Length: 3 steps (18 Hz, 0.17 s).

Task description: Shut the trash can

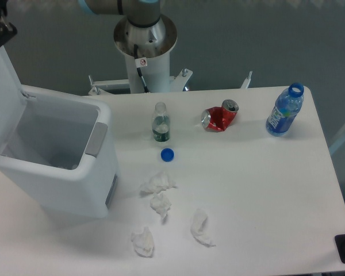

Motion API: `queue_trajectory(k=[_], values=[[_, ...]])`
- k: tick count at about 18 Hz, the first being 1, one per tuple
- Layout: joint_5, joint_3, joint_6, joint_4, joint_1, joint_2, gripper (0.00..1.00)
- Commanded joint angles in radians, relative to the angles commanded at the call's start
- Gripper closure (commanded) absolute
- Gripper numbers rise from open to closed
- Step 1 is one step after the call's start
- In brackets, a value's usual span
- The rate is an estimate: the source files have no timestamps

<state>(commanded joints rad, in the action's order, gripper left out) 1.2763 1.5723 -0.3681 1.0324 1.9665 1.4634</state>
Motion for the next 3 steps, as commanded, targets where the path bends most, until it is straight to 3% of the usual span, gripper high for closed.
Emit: queue_trajectory(k=[3], values=[[0.011, 0.014, -0.002, -0.002, 0.008, 0.000, 1.00]])
